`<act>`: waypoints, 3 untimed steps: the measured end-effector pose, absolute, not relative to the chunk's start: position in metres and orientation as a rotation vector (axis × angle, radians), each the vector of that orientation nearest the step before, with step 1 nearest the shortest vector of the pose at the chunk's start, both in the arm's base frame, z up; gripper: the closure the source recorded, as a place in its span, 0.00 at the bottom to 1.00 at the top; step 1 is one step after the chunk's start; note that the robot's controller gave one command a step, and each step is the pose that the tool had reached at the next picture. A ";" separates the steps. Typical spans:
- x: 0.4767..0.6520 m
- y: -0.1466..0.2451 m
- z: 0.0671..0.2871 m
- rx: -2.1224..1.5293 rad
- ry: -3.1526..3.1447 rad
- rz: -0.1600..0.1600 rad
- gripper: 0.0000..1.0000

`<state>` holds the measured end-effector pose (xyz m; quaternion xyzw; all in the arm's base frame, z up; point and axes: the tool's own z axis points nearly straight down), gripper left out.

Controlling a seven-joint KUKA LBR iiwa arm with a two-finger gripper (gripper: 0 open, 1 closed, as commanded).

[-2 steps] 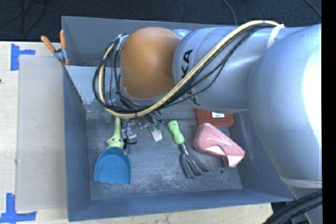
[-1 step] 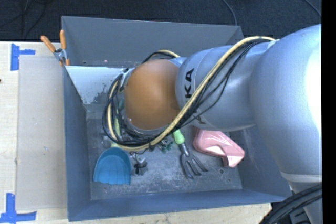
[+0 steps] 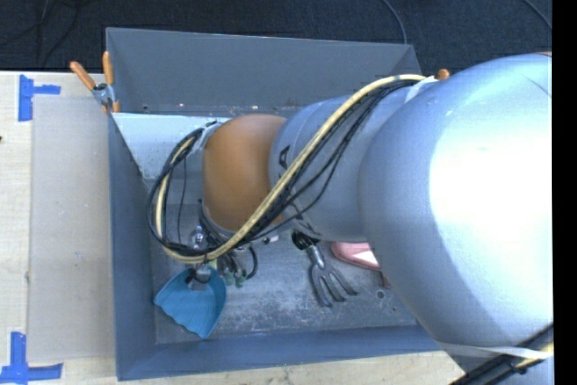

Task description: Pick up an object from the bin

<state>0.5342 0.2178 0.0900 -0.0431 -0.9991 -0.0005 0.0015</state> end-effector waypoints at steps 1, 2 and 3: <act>0.536 0.220 0.092 -0.153 -3.134 -0.001 1.00; 0.534 0.198 0.133 -0.162 -3.133 0.000 1.00; 0.534 0.198 0.133 -0.162 -3.133 0.000 1.00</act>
Offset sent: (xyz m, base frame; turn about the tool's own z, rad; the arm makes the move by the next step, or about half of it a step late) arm 0.0001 -0.0196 0.0441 0.0167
